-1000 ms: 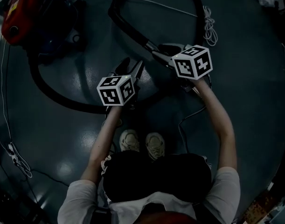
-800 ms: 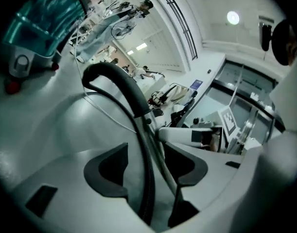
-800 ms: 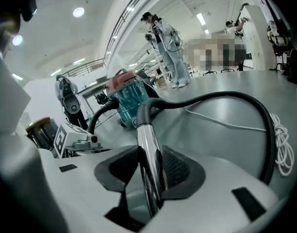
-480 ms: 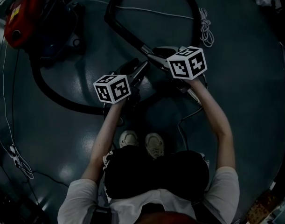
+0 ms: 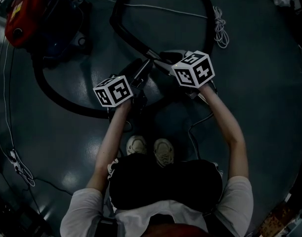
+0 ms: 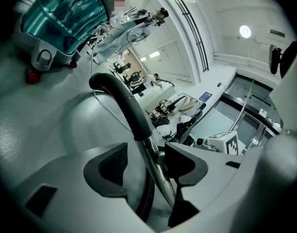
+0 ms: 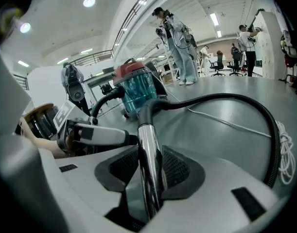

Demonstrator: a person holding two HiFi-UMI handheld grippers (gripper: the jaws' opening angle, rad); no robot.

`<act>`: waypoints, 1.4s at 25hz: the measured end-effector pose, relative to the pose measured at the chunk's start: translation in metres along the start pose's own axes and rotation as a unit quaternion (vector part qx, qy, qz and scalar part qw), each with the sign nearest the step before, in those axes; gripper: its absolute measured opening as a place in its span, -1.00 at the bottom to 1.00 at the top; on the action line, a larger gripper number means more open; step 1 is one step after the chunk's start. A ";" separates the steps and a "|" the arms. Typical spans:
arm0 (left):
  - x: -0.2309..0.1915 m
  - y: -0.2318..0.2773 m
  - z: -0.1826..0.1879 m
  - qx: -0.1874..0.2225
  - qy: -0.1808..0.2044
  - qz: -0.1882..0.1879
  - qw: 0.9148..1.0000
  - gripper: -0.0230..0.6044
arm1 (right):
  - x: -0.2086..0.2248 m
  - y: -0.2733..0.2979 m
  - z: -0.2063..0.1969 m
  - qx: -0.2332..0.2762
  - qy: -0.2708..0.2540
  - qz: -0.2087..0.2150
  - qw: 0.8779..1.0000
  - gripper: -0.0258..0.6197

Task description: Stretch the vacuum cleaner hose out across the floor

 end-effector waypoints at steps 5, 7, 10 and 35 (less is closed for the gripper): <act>-0.004 0.009 0.007 -0.001 -0.011 0.021 1.000 -0.21 | -0.019 -0.003 -0.016 -0.026 -0.044 0.028 0.998 -0.44; -0.010 0.010 0.001 -0.009 0.007 0.037 0.999 -0.21 | -0.026 -0.004 -0.022 -0.035 -0.067 0.041 0.996 -0.45; -0.013 0.008 -0.007 -0.007 0.003 0.033 0.999 -0.21 | -0.031 -0.007 -0.026 -0.044 -0.087 0.059 0.993 -0.46; 0.114 0.038 0.164 0.064 0.185 0.002 0.981 -0.34 | -0.054 -0.011 0.113 -0.105 0.025 0.203 0.973 -0.45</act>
Point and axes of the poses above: the fingertips, and each gripper's own axes: y forward along the fingers, x to its right, z out of its top, the point moved 3 cm from there along -y, backward along the fingers, and after that the axes turned 12 degrees about x, right-handed, at the moved point
